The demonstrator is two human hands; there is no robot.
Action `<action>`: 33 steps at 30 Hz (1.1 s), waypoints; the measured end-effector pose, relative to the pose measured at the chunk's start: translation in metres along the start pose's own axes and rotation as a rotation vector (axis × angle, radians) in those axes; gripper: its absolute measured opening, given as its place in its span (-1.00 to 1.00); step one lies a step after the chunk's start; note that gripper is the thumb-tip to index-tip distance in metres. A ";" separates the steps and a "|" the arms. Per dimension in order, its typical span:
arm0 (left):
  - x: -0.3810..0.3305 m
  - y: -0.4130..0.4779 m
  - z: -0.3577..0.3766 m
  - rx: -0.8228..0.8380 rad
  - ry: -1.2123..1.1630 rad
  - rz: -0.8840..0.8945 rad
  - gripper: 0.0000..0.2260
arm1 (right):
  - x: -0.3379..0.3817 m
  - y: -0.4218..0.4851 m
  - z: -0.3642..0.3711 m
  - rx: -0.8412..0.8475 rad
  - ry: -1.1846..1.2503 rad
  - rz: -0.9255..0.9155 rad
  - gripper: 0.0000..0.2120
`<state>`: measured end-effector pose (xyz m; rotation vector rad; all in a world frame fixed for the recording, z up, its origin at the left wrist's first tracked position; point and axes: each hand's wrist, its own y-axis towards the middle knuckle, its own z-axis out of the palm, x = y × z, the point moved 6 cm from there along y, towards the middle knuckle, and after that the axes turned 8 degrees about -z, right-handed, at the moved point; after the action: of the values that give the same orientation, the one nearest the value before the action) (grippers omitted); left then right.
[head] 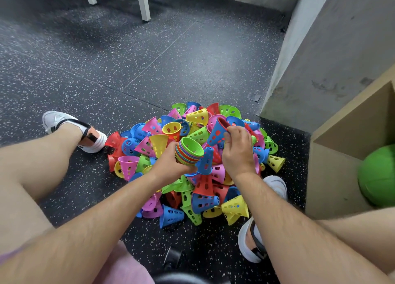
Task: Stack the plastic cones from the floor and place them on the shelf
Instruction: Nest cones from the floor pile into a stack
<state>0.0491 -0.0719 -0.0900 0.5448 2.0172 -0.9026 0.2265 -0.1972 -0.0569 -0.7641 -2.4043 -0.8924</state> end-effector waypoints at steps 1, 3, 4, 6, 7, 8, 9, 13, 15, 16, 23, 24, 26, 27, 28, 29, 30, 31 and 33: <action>0.000 0.000 -0.001 -0.004 -0.004 -0.002 -0.40 | 0.006 0.003 0.001 -0.006 0.026 -0.014 -0.70; 0.000 0.000 -0.004 -0.017 -0.012 -0.004 -0.40 | 0.019 0.006 0.003 -0.028 0.084 -0.065 -0.71; 0.001 -0.001 -0.006 -0.023 -0.018 -0.007 -0.40 | 0.025 0.008 0.006 -0.034 0.107 -0.093 -0.73; 0.002 -0.001 -0.010 -0.042 -0.020 -0.011 -0.42 | 0.037 0.010 0.012 -0.016 0.131 -0.143 -0.73; 0.003 -0.001 -0.012 -0.054 -0.022 -0.011 -0.42 | 0.043 0.010 0.015 0.002 0.141 -0.167 -0.71; 0.004 -0.001 -0.014 -0.064 -0.027 -0.011 -0.43 | 0.049 0.009 0.018 0.023 0.155 -0.196 -0.71; 0.004 -0.002 -0.016 -0.071 -0.032 -0.010 -0.43 | 0.055 0.007 0.021 0.051 0.171 -0.227 -0.71; 0.007 -0.003 -0.023 -0.097 -0.037 -0.006 -0.43 | 0.071 -0.012 0.036 0.352 0.256 -0.284 -0.73; 0.011 -0.003 -0.024 -0.102 -0.031 -0.007 -0.42 | 0.072 -0.021 0.040 0.456 0.282 -0.259 -0.74; 0.013 -0.002 -0.024 -0.100 -0.023 -0.011 -0.43 | 0.070 -0.023 0.040 0.454 0.291 -0.224 -0.72; 0.014 -0.004 -0.016 -0.053 0.027 -0.008 -0.43 | 0.038 -0.025 0.030 0.468 -0.141 -0.247 -0.51; 0.015 -0.004 -0.015 -0.052 0.035 -0.011 -0.42 | 0.035 -0.028 0.031 0.521 -0.206 -0.269 -0.49; 0.016 -0.006 -0.015 -0.052 0.046 -0.014 -0.42 | 0.030 -0.034 0.036 0.631 -0.339 -0.305 -0.43; 0.016 -0.007 -0.015 -0.053 0.049 -0.015 -0.41 | 0.028 -0.036 0.040 0.676 -0.394 -0.318 -0.42; 0.017 -0.006 -0.015 -0.052 0.048 -0.016 -0.41 | 0.026 -0.037 0.044 0.704 -0.433 -0.325 -0.41; 0.018 -0.007 -0.016 -0.052 0.045 -0.018 -0.41 | 0.025 -0.036 0.047 0.717 -0.456 -0.326 -0.41; 0.019 -0.006 -0.016 -0.051 0.044 -0.020 -0.40 | 0.025 -0.036 0.049 0.723 -0.468 -0.322 -0.40; 0.020 -0.007 -0.017 -0.050 0.044 -0.023 -0.40 | 0.024 -0.035 0.051 0.725 -0.478 -0.321 -0.39; 0.022 -0.006 -0.017 -0.048 0.042 -0.022 -0.40 | 0.024 -0.033 0.053 0.729 -0.480 -0.326 -0.40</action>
<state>0.0238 -0.0616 -0.0990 0.5194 2.0809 -0.8606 0.1759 -0.1733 -0.0932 -0.3190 -3.0211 0.1387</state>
